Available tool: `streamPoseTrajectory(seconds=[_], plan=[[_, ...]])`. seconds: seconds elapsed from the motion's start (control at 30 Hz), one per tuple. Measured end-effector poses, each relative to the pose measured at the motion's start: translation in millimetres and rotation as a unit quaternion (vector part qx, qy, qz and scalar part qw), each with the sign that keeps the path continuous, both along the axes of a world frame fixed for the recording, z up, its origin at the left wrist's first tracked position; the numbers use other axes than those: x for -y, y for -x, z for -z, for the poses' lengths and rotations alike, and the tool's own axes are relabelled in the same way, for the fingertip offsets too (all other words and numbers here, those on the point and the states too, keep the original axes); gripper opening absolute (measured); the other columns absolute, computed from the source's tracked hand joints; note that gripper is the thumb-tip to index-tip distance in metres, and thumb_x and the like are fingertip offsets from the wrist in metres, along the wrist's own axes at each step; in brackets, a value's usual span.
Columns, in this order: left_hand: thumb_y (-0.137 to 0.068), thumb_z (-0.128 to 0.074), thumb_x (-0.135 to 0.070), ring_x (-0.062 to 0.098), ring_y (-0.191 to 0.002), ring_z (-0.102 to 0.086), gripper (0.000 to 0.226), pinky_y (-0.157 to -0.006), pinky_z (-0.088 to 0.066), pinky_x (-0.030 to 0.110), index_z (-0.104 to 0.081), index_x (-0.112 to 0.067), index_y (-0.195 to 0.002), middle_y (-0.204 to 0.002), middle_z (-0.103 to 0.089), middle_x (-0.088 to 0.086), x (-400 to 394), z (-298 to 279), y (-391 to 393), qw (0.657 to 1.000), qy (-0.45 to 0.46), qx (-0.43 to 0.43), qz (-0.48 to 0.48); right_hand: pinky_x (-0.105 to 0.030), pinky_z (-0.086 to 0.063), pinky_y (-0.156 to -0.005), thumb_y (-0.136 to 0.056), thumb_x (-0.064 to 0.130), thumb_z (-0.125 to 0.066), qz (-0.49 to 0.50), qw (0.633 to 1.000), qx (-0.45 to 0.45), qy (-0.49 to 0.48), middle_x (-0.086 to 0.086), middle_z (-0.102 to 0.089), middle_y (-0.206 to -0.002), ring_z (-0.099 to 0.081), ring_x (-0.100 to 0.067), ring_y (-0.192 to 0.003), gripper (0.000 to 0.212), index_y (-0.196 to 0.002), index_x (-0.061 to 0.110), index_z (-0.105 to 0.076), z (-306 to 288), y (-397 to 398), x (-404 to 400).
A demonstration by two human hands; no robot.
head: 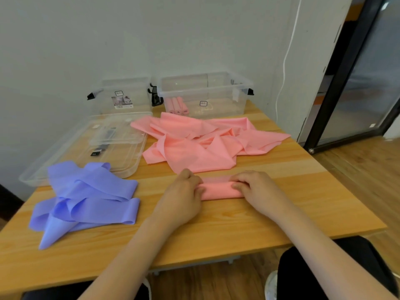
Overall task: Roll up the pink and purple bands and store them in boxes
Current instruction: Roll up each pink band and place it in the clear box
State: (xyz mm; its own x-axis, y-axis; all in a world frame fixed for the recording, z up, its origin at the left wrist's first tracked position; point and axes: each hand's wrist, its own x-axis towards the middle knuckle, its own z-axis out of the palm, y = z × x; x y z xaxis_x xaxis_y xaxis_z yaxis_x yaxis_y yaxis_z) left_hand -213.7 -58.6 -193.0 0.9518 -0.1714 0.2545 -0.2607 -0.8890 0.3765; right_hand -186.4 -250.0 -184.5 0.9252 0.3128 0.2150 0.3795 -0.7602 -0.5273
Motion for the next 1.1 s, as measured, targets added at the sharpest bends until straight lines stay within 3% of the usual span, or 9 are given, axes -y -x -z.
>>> streamPoseTrajectory(seconds=[0.13,0.23,0.3,0.43,0.63,0.77,0.83,0.93,1.1], plan=[[-0.08,-0.042,-0.032,0.026,-0.076,-0.056,0.029,-0.067,-0.044,0.036,-0.064,-0.013,-0.087,-0.088,-0.06,0.005,-5,-3,2,0.994,-0.064,0.085,-0.006,-0.029,-0.038,-0.095,-0.086,0.018,-0.062,0.021,1.0,0.008,0.005,-0.001,-0.062,-0.111,-0.055,-0.018,-0.104,0.021,-0.105,0.015,-0.069,0,-6,-4],[-0.088,-0.042,-0.031,0.025,-0.108,-0.057,0.039,-0.095,-0.04,0.031,-0.062,-0.015,-0.117,-0.12,-0.061,0.006,7,-7,12,0.988,-0.126,0.069,0.052,-0.038,-0.044,-0.085,-0.076,0.012,-0.071,0.021,0.997,0.064,-0.023,0.003,-0.058,-0.094,-0.055,-0.016,-0.088,0.013,-0.087,0.017,-0.072,0,-9,-5],[-0.098,-0.033,-0.037,0.015,-0.137,-0.028,0.049,-0.112,-0.013,0.026,-0.03,-0.019,-0.144,-0.149,-0.032,-0.001,7,-2,12,0.987,-0.153,0.023,0.04,-0.042,-0.045,-0.084,-0.077,0.011,-0.069,-0.011,0.994,0.105,0.002,0.003,-0.063,-0.089,-0.057,-0.019,-0.087,0.009,-0.084,0.016,-0.073,1,-9,-6],[-0.099,-0.027,-0.042,0.009,-0.142,-0.008,0.055,-0.114,0.0,0.028,-0.014,-0.021,-0.148,-0.155,-0.017,-0.006,5,0,-1,0.982,-0.188,-0.012,0.015,-0.03,-0.03,-0.096,-0.083,0.03,-0.064,-0.041,0.99,0.102,0.091,0.007,-0.06,-0.111,-0.049,-0.013,-0.11,0.032,-0.113,0.021,-0.066,5,-5,-5],[-0.098,-0.024,-0.043,0.016,-0.143,-0.007,0.058,-0.115,0.0,0.038,-0.018,-0.014,-0.147,-0.155,-0.017,0.002,17,0,-18,0.98,-0.196,-0.032,-0.033,-0.031,-0.03,-0.105,-0.086,0.026,-0.062,-0.044,0.996,0.045,0.06,0.005,-0.057,-0.125,-0.046,-0.015,-0.121,0.034,-0.119,0.016,-0.062,4,-24,-4],[-0.085,-0.045,-0.03,0.024,-0.11,-0.056,0.038,-0.093,-0.042,0.029,-0.062,-0.009,-0.112,-0.12,-0.06,0.007,25,1,4,0.986,0.02,0.15,-0.075,-0.035,-0.042,-0.089,-0.079,0.015,-0.066,-0.033,0.998,0.051,0.033,-0.005,-0.066,-0.102,-0.058,-0.024,-0.1,0.022,-0.1,0.009,-0.069,3,-26,-5],[-0.088,-0.053,-0.023,0.01,-0.087,-0.06,0.014,-0.079,-0.043,0.016,-0.065,-0.02,-0.093,-0.094,-0.066,-0.005,29,-2,18,0.97,0.212,0.071,-0.099,-0.036,-0.046,-0.081,-0.075,0.011,-0.067,-0.01,0.998,0.065,-0.006,-0.008,-0.068,-0.091,-0.061,-0.029,-0.09,0.019,-0.093,0.007,-0.071,5,-25,-5],[-0.091,-0.054,-0.023,0.013,-0.084,-0.066,0.014,-0.086,-0.052,0.031,-0.066,-0.018,-0.098,-0.09,-0.07,-0.003,35,-6,14,0.86,0.46,-0.181,-0.126,-0.035,-0.047,-0.078,-0.071,0.02,-0.062,0.038,0.994,0.086,-0.057,-0.009,-0.069,-0.088,-0.063,-0.029,-0.083,0.028,-0.093,0.006,-0.072,3,-20,-10],[-0.097,-0.042,-0.007,0.022,-0.079,-0.067,0.018,-0.063,-0.057,0.027,-0.057,0.002,-0.097,-0.091,-0.067,0.015,41,-37,-6,0.601,0.771,-0.191,-0.085,-0.03,-0.046,-0.072,-0.069,0.016,-0.061,0.035,0.979,0.165,-0.114,0.004,-0.065,-0.079,-0.062,-0.021,-0.073,0.022,-0.087,0.008,-0.072,-10,5,-33]])
